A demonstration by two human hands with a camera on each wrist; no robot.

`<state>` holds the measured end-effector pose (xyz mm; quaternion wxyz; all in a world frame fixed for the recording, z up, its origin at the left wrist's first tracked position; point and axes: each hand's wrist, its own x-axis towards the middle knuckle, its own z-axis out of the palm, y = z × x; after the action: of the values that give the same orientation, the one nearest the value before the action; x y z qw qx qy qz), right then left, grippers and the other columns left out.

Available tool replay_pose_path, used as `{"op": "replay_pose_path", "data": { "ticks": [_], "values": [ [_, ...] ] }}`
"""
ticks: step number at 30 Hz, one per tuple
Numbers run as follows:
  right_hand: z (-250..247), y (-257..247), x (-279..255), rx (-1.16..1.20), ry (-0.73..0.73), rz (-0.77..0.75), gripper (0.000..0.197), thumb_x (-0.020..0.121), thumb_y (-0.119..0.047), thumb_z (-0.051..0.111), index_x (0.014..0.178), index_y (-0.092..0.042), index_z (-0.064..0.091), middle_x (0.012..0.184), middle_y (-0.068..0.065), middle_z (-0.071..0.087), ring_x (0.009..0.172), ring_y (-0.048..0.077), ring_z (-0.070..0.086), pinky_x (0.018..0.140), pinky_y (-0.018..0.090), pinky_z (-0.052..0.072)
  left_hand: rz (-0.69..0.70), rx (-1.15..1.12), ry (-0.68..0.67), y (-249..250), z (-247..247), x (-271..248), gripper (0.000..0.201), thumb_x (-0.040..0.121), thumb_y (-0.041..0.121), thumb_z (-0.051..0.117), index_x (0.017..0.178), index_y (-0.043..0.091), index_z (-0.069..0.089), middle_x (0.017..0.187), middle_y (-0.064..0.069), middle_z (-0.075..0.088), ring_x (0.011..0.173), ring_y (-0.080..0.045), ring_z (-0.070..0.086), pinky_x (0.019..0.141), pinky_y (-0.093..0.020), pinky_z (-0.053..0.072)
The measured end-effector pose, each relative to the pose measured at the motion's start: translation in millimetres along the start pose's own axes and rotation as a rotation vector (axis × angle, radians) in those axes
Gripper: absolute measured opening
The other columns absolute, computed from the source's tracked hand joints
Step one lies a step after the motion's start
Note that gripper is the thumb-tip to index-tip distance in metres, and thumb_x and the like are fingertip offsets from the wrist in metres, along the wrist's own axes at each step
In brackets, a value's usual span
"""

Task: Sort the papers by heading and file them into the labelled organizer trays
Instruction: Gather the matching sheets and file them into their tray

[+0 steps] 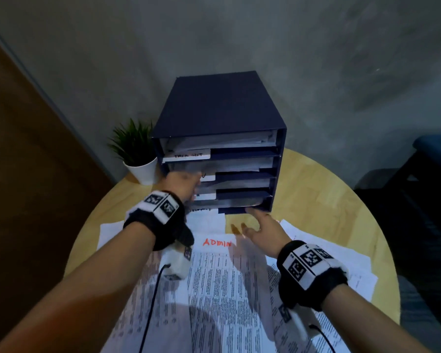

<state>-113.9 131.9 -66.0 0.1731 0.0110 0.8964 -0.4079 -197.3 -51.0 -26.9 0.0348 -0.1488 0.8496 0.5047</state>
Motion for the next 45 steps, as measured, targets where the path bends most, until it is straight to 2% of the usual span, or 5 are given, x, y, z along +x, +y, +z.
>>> {"op": "replay_pose_path", "data": {
  "ticks": [6,13,20,31,45],
  "values": [
    [36,30,-7,0.081,-0.133,0.344,0.053,0.096,-0.02,0.047,0.143,-0.003,0.031,0.15,0.016,0.034,0.136,0.03,0.037,0.109,0.035,0.037,-0.352,0.105,-0.163,-87,-12,-45,0.022,0.095,0.008,0.049,0.078,-0.001,0.059,0.067,-0.013,0.056,0.046,-0.018,0.053,0.05,-0.02,0.041],
    [55,41,-8,0.1,-0.046,0.572,0.041,0.091,-0.024,0.049,0.125,-0.004,0.04,0.113,0.021,0.054,0.097,0.029,0.058,0.082,0.033,0.044,-0.35,0.549,-0.412,-146,-6,-92,0.065,0.089,0.031,0.057,0.147,0.024,0.029,0.16,-0.006,0.008,0.144,-0.033,0.022,0.116,-0.042,0.029],
    [57,45,-17,0.15,-0.014,0.552,0.016,0.089,-0.01,0.055,0.077,-0.009,0.045,0.075,0.006,0.042,0.064,0.019,0.041,0.06,0.027,0.034,-0.306,0.729,-0.476,-145,4,-105,0.08,0.09,0.037,0.057,0.15,0.039,0.005,0.159,-0.004,-0.016,0.144,-0.045,-0.007,0.117,-0.055,0.017],
    [70,37,-24,0.218,0.124,0.387,0.046,0.092,-0.001,0.047,0.138,-0.003,0.044,0.138,0.016,0.052,0.124,0.032,0.052,0.104,0.039,0.044,-0.262,0.689,-0.376,-153,10,-113,0.079,0.091,0.025,0.057,0.151,0.032,0.006,0.16,-0.003,-0.012,0.145,-0.044,-0.008,0.118,-0.052,0.016],
    [-4,29,-48,0.62,0.486,0.181,0.036,0.09,0.005,0.041,0.122,-0.002,0.056,0.089,0.016,0.059,0.077,0.027,0.054,0.065,0.034,0.043,-0.125,0.03,-0.233,-128,-8,-122,0.079,0.09,0.031,0.061,0.151,0.018,0.013,0.153,0.004,0.024,0.145,-0.023,0.022,0.117,-0.039,0.024]
  ]
}}
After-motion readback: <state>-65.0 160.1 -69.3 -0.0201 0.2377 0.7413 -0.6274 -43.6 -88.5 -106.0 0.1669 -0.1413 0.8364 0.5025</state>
